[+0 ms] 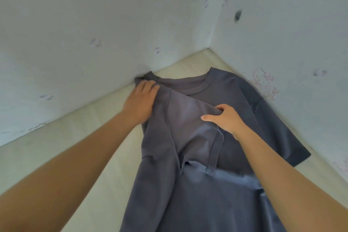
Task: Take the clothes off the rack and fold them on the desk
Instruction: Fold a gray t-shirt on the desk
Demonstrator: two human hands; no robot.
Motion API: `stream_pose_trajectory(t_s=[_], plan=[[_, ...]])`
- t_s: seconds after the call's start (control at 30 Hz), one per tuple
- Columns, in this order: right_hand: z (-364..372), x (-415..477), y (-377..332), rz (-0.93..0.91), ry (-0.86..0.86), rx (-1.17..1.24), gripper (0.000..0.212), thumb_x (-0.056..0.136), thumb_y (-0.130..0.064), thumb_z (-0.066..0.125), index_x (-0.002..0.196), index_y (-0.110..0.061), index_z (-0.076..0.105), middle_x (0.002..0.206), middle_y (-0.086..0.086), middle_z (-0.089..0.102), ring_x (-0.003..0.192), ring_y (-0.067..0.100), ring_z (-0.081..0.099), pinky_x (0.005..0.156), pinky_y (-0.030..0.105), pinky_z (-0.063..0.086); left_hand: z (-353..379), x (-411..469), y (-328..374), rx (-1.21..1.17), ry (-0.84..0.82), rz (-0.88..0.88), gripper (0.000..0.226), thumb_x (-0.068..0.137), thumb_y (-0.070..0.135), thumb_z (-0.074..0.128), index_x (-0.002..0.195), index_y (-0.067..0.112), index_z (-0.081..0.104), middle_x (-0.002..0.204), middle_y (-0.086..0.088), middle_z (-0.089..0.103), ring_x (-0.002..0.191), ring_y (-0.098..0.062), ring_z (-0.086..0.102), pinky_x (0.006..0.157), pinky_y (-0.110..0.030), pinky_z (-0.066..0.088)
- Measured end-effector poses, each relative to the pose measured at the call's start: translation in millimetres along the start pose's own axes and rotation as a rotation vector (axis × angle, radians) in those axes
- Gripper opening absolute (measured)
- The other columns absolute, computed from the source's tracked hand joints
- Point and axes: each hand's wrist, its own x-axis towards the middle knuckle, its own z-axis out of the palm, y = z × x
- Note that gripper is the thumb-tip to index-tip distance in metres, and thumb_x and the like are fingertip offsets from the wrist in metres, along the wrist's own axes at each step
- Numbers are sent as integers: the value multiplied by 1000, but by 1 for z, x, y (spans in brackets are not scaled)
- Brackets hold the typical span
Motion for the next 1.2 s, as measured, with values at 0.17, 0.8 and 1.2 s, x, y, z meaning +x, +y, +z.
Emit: stream_pose_trajectory(t_s=[0.17, 0.8, 1.2], plan=[[-9, -13, 17, 87, -89, 182, 44, 69, -1, 83, 105, -12, 61, 106, 7, 66, 92, 24, 66, 66, 32, 58, 26, -67, 46, -155, -158, 95, 66, 95, 53, 44, 151, 24, 26, 161, 1, 14, 148, -23, 7, 120, -41, 13], [71, -157, 69, -168, -230, 79, 15, 91, -13, 58, 104, -17, 64, 94, 4, 67, 78, 13, 66, 77, 30, 56, 73, -339, 111, -373, 122, -269, 39, 79, 31, 66, 116, 26, 54, 114, 5, 48, 100, -19, 50, 85, -36, 51], [139, -232, 67, -35, -535, 261, 37, 95, -16, 56, 129, -31, 55, 116, 7, 63, 103, 20, 64, 86, 30, 56, 69, -444, 108, -554, 76, -642, 29, 85, 21, 62, 107, 23, 42, 104, 7, 45, 78, -14, 54, 62, -29, 50]])
